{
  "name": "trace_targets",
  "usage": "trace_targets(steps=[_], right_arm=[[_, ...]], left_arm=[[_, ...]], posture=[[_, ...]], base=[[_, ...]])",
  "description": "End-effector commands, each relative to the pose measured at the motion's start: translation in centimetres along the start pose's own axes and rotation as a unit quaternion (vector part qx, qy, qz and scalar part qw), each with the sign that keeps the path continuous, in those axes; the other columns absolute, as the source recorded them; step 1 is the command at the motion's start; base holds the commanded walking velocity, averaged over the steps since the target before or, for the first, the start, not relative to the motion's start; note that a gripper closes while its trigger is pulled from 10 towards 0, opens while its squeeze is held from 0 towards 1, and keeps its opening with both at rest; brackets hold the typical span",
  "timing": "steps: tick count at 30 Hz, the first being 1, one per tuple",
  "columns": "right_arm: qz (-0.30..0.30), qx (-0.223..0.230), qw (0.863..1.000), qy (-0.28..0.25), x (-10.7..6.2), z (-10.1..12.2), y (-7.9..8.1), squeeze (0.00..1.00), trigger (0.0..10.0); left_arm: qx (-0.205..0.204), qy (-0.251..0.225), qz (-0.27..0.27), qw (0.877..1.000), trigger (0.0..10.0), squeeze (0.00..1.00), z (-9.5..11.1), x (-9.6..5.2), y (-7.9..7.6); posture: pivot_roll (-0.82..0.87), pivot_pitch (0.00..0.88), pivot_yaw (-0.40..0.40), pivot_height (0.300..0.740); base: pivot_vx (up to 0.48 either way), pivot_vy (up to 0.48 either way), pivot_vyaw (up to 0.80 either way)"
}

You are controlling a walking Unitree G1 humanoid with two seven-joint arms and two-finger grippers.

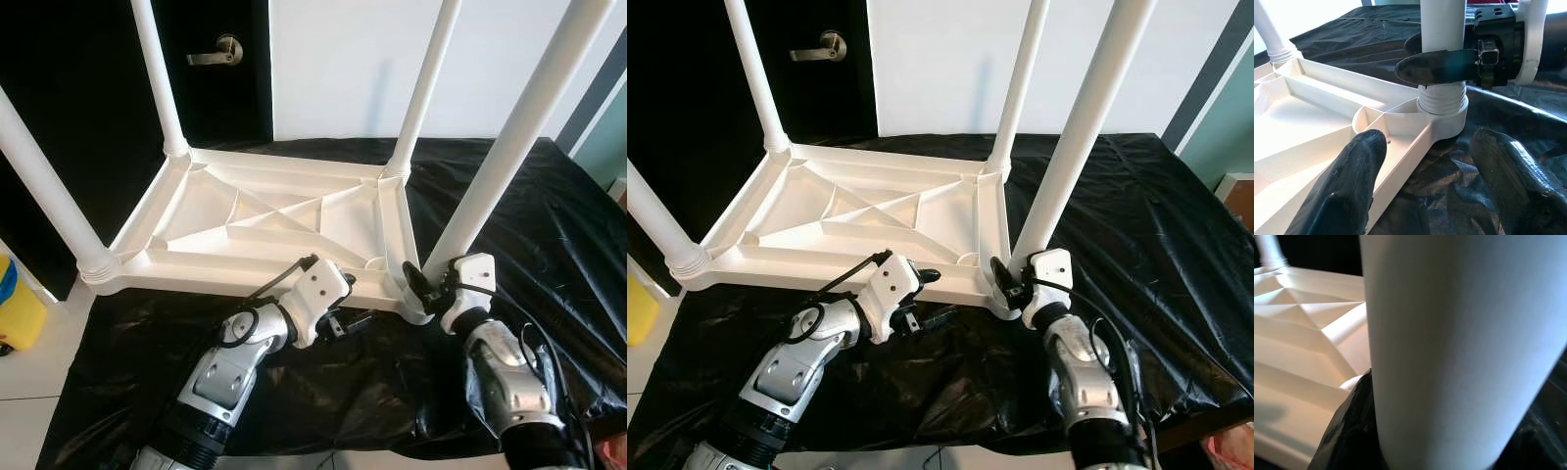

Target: Building children table

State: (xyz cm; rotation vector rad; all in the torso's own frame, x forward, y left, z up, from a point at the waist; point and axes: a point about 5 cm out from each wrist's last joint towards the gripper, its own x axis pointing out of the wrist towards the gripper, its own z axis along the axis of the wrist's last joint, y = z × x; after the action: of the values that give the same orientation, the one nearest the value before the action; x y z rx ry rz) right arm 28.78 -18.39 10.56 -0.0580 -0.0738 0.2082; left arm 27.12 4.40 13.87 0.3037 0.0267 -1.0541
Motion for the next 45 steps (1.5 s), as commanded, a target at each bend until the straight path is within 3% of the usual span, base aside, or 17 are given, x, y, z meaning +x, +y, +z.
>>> trace_targets(steps=[1,10,12,15,29,30,34,38,43,45], right_arm=[[-0.045,0.004,0.998,0.033,-0.7,-1.2,-0.5,0.0,10.0],[-0.072,0.004,0.997,0.032,-0.9,-1.0,0.1,0.0,10.0],[-0.155,0.051,0.986,0.041,-1.1,-1.3,2.8,0.0,10.0],[-0.173,0.065,0.982,0.043,-1.1,-1.3,3.6,0.0,10.0],[-0.188,0.056,0.98,0.038,-1.1,-1.0,3.5,0.0,10.0],[-0.171,0.058,0.983,0.029,-1.1,-0.7,3.4,1.0,10.0],[-0.147,0.057,0.987,0.009,-1.1,0.0,3.0,1.0,10.0],[-0.096,0.038,0.995,-0.017,-1.3,0.7,1.3,1.0,10.0],[-0.091,0.034,0.995,-0.019,-1.4,0.7,1.1,1.0,10.0],[-0.026,0.025,0.999,-0.016,-1.5,0.8,-0.3,1.0,10.0]], left_arm=[[-0.003,0.003,0.025,1.0,10.0,0.0,0.0,0.0,0.4],[-0.003,0.003,0.026,1.0,10.0,0.0,0.0,0.0,0.3],[-0.005,0.004,0.026,1.0,10.0,0.0,-0.1,0.0,0.2],[-0.005,0.004,0.026,1.0,10.0,0.0,-0.1,0.0,0.2],[-0.006,0.005,0.024,1.0,10.0,0.0,-0.1,0.0,0.1],[-0.006,0.005,0.024,1.0,10.0,0.0,-0.1,0.0,0.1],[-0.007,0.006,0.025,1.0,10.0,0.0,-0.1,-0.1,0.1],[-0.006,0.007,0.024,1.0,10.0,0.0,-0.2,-0.1,0.0],[-0.006,0.007,0.023,1.0,10.0,0.0,-0.2,0.0,0.0],[-0.006,0.006,0.024,1.0,10.0,0.0,-0.2,0.0,0.1]], posture=[[0.0,0.0,-0.044,0.74],[0.0,0.0,-0.045,0.74],[0.0,0.0,-0.045,0.74],[0.0,0.0,-0.045,0.74],[0.0,0.0,-0.043,0.74],[0.0,0.0,-0.043,0.74],[0.0,0.0,-0.043,0.74],[0.0,0.0,-0.044,0.74],[0.0,0.0,-0.044,0.74],[0.0,0.0,-0.044,0.74]], base=[[0.0,0.0,0.0],[0.0,0.0,0.0],[0.0,0.0,0.0],[0.0,0.0,0.0],[0.0,0.0,0.0],[0.0,0.0,0.0],[0.0,0.0,0.0],[0.0,0.0,0.0],[0.0,0.0,0.0],[0.0,0.0,0.0]])
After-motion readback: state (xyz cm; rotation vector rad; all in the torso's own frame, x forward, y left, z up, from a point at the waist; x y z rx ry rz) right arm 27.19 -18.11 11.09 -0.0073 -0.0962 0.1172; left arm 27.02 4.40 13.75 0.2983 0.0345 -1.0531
